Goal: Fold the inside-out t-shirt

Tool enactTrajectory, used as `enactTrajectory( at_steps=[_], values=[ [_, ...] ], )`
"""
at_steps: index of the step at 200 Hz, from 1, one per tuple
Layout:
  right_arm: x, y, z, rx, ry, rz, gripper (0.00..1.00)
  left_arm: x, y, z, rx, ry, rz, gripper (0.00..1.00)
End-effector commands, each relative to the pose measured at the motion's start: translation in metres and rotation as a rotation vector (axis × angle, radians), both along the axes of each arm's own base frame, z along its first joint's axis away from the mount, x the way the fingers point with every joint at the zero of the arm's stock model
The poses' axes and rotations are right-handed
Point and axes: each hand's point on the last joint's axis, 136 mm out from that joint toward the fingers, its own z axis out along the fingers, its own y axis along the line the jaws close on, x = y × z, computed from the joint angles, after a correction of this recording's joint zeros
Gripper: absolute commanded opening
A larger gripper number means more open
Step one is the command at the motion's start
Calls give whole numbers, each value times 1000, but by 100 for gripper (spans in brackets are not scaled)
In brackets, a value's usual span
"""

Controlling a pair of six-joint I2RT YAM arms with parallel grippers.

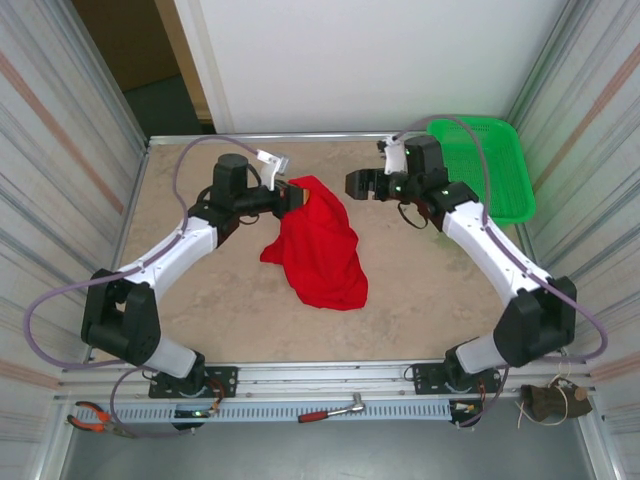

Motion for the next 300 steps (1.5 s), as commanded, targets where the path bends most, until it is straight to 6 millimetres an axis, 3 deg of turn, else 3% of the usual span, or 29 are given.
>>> enactTrajectory(
  at_steps=[1,56,65,78,88,101,120,131,140,162,176,194,206,228,258,300],
  values=[
    [-24,38,5,54,-37,262,82,-17,-10,37,-53,-98,-117,0],
    [-26,65,-11,60,-19,319,77,-25,-19,42,-64,-57,-187,0],
    [-26,68,-12,62,-14,325,72,-25,-20,42,-63,-49,-196,0],
    [-25,70,-14,64,-4,331,54,-27,-21,41,-64,-40,-211,0],
    [-25,70,-16,65,2,332,35,-28,-22,40,-63,-35,-220,0],
    [-24,69,-16,71,8,330,0,-24,-20,38,-46,-26,-200,2],
    [-23,60,-16,78,25,274,0,-3,-5,29,-10,6,-53,25],
    [-21,51,-17,76,42,206,0,16,16,26,8,32,110,42],
    [-20,43,-20,68,64,136,0,24,35,23,-12,64,232,46],
    [-22,22,-24,76,121,-31,0,20,74,22,-134,118,488,59],
    [-26,10,-28,79,158,-129,0,4,84,15,-213,165,583,60],
    [-36,1,-31,98,200,-231,0,-25,73,-4,-245,217,635,62],
    [-44,-1,-36,107,221,-287,0,-46,54,-17,-241,236,636,64],
    [-61,-1,-44,111,249,-355,0,-64,26,-27,-287,230,618,65],
    [-82,8,-44,102,245,-377,0,-59,2,-33,-299,226,583,67],
    [-100,17,-33,125,231,-359,0,-41,-13,-46,-254,222,602,67]
  ],
)
